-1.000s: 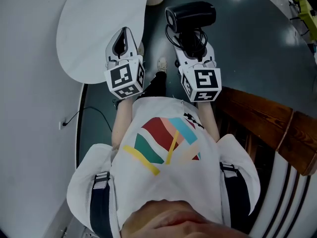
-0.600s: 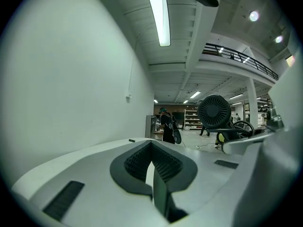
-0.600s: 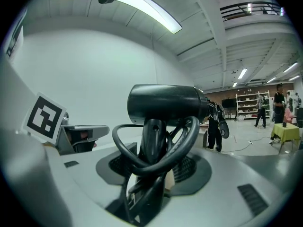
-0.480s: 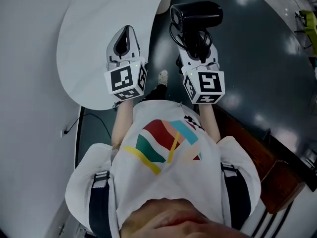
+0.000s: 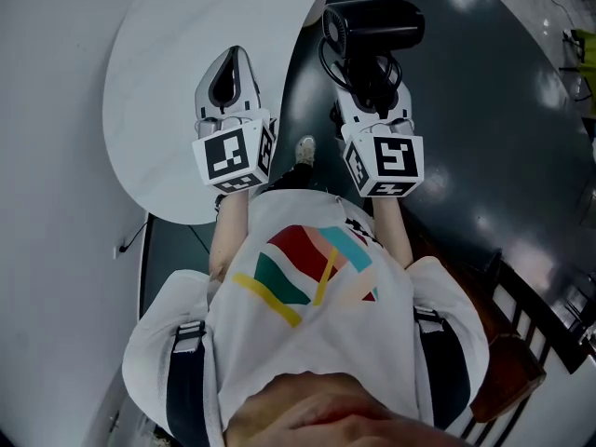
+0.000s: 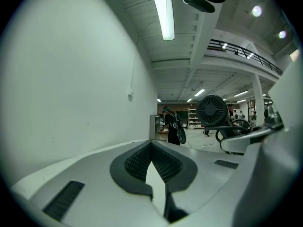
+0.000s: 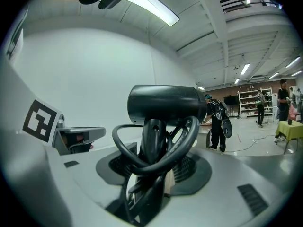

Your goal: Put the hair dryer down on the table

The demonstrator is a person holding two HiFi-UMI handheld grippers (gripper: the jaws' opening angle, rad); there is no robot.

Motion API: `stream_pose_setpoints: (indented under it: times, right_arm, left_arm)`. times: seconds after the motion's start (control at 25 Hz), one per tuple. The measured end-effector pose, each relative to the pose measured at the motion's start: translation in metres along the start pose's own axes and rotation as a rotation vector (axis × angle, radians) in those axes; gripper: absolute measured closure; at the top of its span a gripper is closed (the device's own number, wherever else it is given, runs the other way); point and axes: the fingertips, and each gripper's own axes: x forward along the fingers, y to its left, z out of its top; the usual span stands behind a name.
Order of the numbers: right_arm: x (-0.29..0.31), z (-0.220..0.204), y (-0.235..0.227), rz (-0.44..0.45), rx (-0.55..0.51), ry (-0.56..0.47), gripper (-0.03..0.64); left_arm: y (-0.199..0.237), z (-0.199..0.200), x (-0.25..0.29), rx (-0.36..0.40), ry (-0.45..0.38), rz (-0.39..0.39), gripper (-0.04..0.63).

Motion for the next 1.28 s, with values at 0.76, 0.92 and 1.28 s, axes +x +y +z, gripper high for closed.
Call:
stream_pose_setpoints:
  times: [0.76, 0.92, 1.28]
  right_arm:
    - [-0.013, 0.012, 0.013, 0.086, -0.043, -0.013, 0.397]
    - [-0.016, 0.026, 0.02, 0.097, -0.055, -0.038, 0.397]
    - [0.007, 0.039, 0.031, 0.138, -0.067, -0.049, 0.397]
  left_arm:
    - [0.0, 0.019, -0.03, 0.049, -0.077, 0.111, 0.583]
    - [0.004, 0.029, -0.037, 0.045, -0.093, 0.126, 0.583]
    - [0.027, 0.034, -0.024, 0.024, -0.1, 0.161, 0.583]
